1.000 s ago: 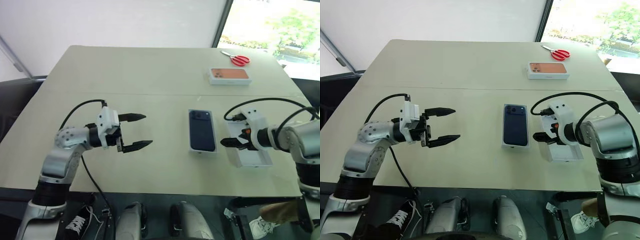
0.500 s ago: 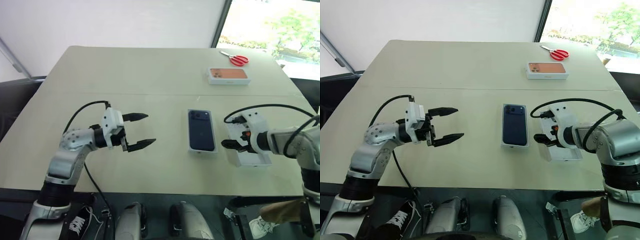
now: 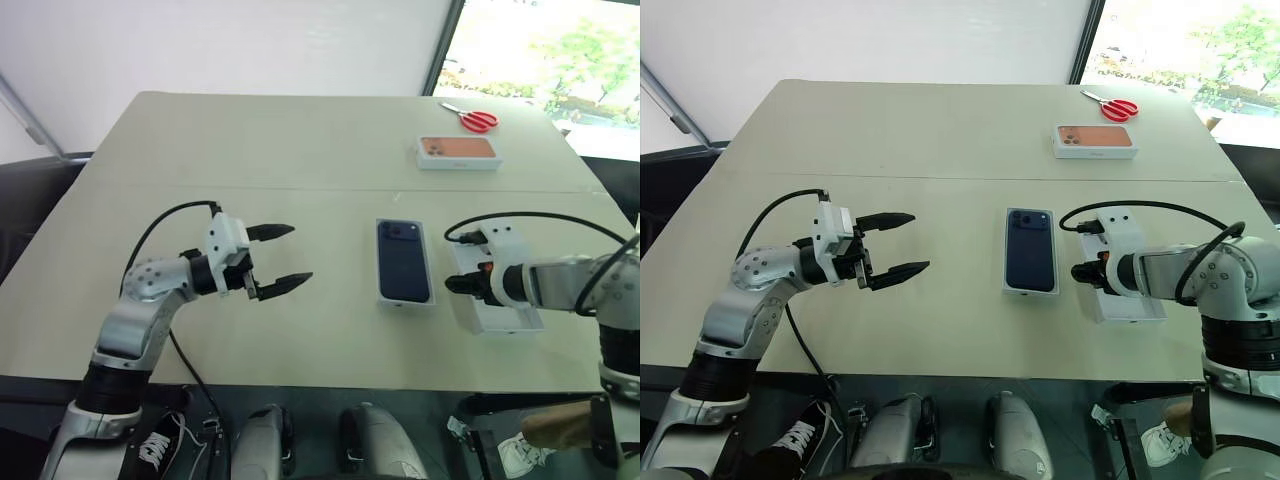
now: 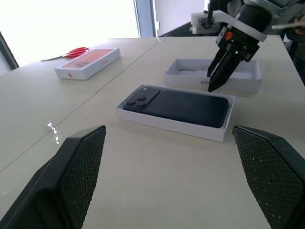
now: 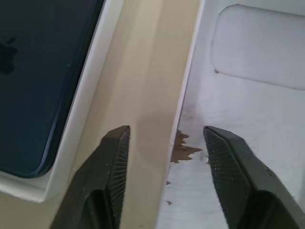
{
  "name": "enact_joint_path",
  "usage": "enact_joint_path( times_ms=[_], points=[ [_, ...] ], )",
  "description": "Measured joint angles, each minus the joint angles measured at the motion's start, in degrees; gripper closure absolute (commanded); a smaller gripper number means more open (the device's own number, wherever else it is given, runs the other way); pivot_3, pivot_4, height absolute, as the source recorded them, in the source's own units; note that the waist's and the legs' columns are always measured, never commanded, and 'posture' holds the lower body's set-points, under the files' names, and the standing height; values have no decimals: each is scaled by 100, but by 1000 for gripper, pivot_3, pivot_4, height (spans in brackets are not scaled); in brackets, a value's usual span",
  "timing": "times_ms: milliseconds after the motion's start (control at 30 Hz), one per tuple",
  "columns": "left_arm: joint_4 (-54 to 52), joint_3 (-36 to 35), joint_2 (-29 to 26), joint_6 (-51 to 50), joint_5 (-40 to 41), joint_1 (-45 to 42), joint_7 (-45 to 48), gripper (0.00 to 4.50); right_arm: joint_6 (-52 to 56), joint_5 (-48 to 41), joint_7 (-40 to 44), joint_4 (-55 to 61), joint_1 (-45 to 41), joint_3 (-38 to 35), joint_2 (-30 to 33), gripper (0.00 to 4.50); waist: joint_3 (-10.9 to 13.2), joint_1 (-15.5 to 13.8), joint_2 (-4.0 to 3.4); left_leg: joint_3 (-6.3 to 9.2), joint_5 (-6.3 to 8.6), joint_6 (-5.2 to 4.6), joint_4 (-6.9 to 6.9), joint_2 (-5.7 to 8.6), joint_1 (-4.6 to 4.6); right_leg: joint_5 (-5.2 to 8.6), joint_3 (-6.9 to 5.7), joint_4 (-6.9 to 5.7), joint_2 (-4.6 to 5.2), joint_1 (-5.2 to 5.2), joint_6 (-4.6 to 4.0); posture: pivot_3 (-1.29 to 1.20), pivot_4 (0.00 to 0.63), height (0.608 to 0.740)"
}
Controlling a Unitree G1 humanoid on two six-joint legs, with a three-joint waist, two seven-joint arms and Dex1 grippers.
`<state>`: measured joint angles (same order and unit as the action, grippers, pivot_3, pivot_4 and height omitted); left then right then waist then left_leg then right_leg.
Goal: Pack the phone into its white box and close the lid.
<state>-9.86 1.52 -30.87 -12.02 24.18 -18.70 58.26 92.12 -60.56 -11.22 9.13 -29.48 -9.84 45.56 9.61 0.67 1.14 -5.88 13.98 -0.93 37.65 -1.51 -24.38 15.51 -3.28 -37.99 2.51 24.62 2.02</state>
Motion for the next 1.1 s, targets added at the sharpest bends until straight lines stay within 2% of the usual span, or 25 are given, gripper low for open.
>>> enact_joint_path(
  times_ms=[267, 367, 467, 500, 733, 900, 1100],
  points=[
    [0, 0, 1, -21, 1, -1, -114, 0, 0, -516, -578, -87, 0, 11, 0, 1772, 0, -1, 0, 0, 0, 0, 0, 0, 0, 1, 0, 0, 0, 0, 2, 0, 150, 740],
    [0, 0, 11, -37, 2, -2, -157, 0, 0, -589, -702, -95, -1, 17, -2, 2675, 0, -2, 0, 0, 0, 0, 0, 0, -1, 1, 1, 0, 0, 0, 2, 0, 150, 740],
    [0, 1, 17, -42, 2, -2, -202, 0, 0, -568, -735, -96, 12, 47, -17, 4138, 0, -1, 0, 0, 0, 0, 0, 0, 0, 1, 1, 0, 0, 0, 3, 0, 150, 740],
    [0, 1, 23, -43, 2, -2, -212, 0, 0, -524, -730, -94, 28, 46, -20, 4467, 0, -2, 0, 0, 0, 0, 0, 0, -1, 1, 1, 0, 0, 0, 3, 0, 150, 740],
    [-21, 1, 50, -114, 1, 24, -324, 0, 0, 98, -578, -113, -22, -144, -399, 4467, -7, 18, 11, -1, 1, -2, 10, -1, 5, -1, 2, 4, 0, -12, 9, 0, 150, 740],
    [-28, -9, 52, -189, 9, -13, -376, 0, -191, 586, -246, -441, -731, -427, -949, 4467, -3, 29, 5, -3, 1, -2, 7, -7, 0, -1, 3, 2, -8, -2, 9, 0, 150, 740],
    [71, -42, 55, -360, 11, -96, -504, 0, -1191, 730, 422, -697, -1525, -897, -1575, 4467, -1, -9, 2, -3, 2, -5, 3, -3, -5, -1, 3, 4, -6, 0, 10, 0, 150, 740]
  ],
)
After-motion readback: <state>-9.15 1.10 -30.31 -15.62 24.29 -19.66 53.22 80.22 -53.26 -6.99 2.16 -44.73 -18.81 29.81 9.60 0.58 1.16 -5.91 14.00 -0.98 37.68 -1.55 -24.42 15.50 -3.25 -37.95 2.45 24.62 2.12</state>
